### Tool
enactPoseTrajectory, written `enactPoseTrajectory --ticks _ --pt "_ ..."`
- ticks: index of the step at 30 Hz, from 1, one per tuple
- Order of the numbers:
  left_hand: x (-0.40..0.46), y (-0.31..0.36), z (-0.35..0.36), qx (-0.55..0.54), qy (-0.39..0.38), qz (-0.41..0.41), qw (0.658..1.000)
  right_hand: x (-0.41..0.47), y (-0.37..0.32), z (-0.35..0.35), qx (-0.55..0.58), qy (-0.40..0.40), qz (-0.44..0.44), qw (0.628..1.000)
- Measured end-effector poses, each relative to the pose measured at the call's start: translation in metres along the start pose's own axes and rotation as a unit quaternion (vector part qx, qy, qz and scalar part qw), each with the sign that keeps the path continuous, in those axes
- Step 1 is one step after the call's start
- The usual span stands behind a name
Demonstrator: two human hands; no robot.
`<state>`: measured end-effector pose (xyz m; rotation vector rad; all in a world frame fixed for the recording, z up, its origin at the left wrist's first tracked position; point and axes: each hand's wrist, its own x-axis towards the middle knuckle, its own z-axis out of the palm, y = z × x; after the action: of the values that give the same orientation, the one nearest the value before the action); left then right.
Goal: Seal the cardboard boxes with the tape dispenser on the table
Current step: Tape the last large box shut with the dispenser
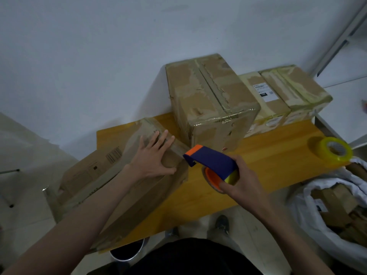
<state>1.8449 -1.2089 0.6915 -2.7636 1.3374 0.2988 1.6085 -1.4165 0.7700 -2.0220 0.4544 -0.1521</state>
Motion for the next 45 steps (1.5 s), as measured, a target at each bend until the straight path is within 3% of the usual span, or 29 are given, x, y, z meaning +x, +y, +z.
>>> enactPoseTrajectory --ticks 7,26,33,45 --pt "-0.010 0.021 0.010 0.000 0.045 0.063 0.997 0.004 0.014 0.013 -0.021 0.001 -0.017 1.000" --pt "-0.004 0.016 0.010 0.038 0.035 0.017 0.999 -0.006 0.015 -0.003 -0.059 -0.002 -0.034 0.998" --pt "-0.010 0.018 0.009 0.040 0.025 0.023 0.999 0.005 0.011 -0.001 -0.143 -0.030 -0.051 0.988" --pt "-0.012 0.022 0.011 -0.010 0.028 0.043 0.999 0.033 -0.033 0.045 -0.346 -0.060 -0.045 0.935"
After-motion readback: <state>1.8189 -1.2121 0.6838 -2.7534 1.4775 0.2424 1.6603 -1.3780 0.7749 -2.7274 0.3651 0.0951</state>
